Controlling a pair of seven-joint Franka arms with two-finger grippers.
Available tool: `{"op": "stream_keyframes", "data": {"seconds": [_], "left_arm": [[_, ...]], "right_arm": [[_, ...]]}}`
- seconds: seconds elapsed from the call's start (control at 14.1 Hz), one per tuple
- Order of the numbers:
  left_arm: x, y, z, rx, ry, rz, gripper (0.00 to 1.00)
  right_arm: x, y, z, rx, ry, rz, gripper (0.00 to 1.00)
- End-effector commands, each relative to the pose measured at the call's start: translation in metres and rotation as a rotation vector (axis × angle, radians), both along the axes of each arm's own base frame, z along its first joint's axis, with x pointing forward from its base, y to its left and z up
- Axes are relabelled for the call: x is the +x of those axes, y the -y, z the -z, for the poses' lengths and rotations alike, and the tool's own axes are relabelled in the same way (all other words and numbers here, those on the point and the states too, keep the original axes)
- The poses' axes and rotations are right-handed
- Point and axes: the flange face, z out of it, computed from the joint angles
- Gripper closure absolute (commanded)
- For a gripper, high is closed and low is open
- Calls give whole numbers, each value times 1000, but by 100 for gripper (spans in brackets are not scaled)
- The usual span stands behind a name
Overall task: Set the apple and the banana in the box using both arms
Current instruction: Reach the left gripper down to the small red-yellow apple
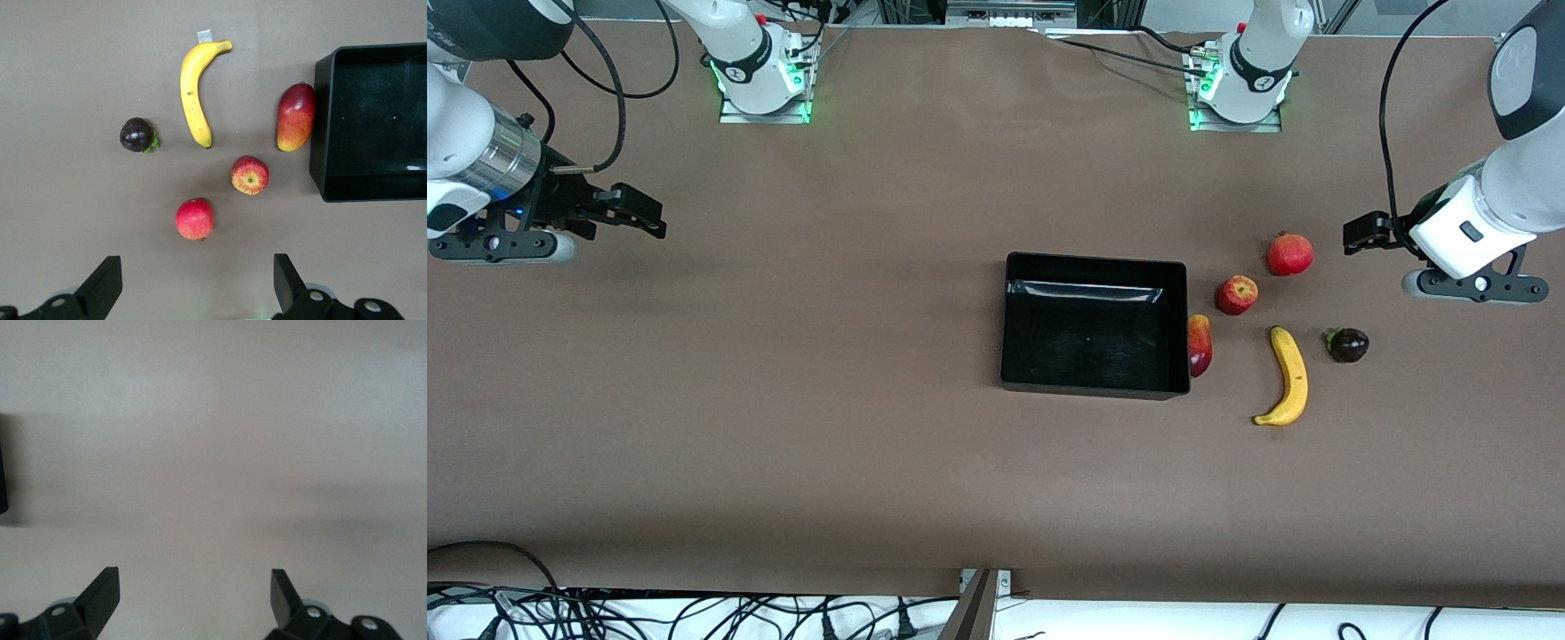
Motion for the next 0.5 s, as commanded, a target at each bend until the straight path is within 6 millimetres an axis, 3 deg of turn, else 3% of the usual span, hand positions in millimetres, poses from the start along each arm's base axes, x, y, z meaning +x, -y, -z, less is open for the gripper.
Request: {"op": "stream_keyframes", "data": {"seconds": [0.0,0.42], "left_arm": [[1,-6,-1,23,-13,3,0],[46,14,115,-16,-71,-33,0]], "right_arm": [[-4,1,-11,-24,32,3,0],[3,-2,-19,-49,51,-5,0]]}}
